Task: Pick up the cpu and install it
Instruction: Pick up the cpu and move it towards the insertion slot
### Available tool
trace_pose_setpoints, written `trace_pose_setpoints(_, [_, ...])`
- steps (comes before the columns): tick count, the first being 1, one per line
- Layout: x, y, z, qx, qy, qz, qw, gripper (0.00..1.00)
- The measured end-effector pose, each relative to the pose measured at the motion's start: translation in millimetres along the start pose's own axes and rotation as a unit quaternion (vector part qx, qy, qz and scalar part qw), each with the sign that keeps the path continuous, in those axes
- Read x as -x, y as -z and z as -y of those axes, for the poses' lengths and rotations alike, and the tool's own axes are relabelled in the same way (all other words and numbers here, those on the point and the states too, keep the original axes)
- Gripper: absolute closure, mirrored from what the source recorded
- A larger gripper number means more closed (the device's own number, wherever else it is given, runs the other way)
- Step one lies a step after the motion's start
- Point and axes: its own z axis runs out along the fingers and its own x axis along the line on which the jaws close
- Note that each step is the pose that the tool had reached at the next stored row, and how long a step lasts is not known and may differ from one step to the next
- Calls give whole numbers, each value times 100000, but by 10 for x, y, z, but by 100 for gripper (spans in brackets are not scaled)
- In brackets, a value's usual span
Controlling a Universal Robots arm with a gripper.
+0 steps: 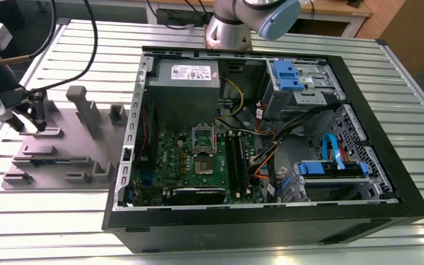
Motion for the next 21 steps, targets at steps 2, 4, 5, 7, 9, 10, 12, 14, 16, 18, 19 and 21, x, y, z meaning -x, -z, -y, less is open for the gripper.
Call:
trace_pose_setpoints(2, [2,68,-3,-3,-2,-2,100000,53])
trace_pose_setpoints(4, [4,140,-6,1,2,1,100000,53])
trace_pose_setpoints(5, [5,174,-8,-2,3,-3,100000,53])
trace_pose_setpoints(7, [7,232,-10,-1,3,-1,100000,53])
trace_pose_setpoints(9, [9,294,-13,2,1,3,100000,53])
trace_pose_setpoints(10, [9,326,-14,-4,3,-5,100000,53])
trace_pose_setpoints(12, [11,381,-17,-1,2,-2,100000,53])
trace_pose_setpoints(14, [13,439,-19,-2,2,-3,100000,53])
trace_pose_setpoints(16, [14,494,-22,-3,1,-3,100000,53])
trace_pose_setpoints(18, [16,548,-24,-3,1,-2,100000,53])
trace_pose_setpoints(19, [16,571,-25,-1,1,-3,100000,53])
trace_pose_setpoints(21, [17,616,-27,-2,3,-6,100000,53])
